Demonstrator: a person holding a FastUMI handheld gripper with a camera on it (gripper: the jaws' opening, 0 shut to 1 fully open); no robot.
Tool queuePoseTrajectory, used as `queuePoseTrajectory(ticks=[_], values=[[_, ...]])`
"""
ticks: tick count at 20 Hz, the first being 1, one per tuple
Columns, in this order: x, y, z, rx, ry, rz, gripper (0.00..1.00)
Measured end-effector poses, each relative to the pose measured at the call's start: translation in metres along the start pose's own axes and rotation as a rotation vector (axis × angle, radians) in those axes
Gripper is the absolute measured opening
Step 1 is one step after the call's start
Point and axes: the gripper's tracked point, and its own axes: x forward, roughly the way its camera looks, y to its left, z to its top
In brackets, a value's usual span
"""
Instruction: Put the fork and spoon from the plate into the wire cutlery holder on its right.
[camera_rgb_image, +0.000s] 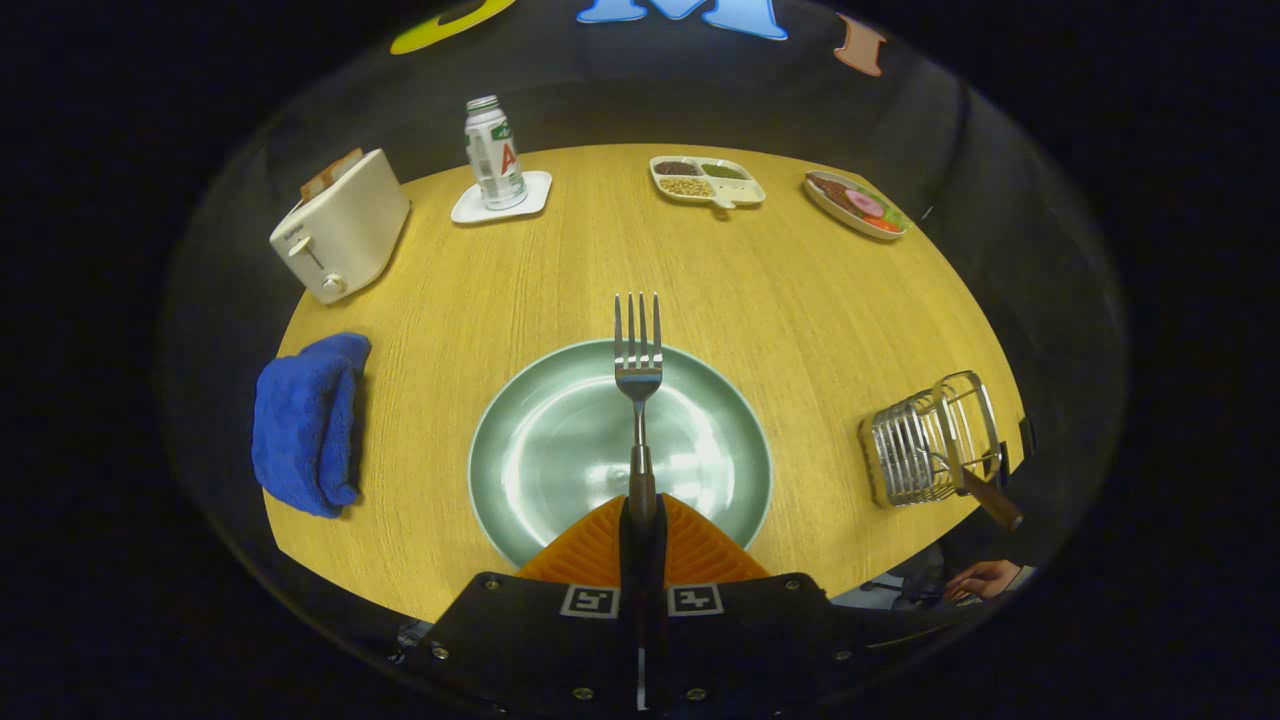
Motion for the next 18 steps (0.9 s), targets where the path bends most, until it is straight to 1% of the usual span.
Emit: queuePoseTrajectory(ticks=[5, 8, 13, 18], values=[[-0.024, -0.058, 0.021, 0.118, -0.045, -0.096, 0.03], [-0.032, -0.084, 0.024, 0.200, -0.056, -0.127, 0.04], [-0.043, -0.122, 0.012, 0.351, -0.042, -0.166, 0.03], [-0.050, -0.151, -0.008, 0.424, 0.022, -0.216, 0.03]])
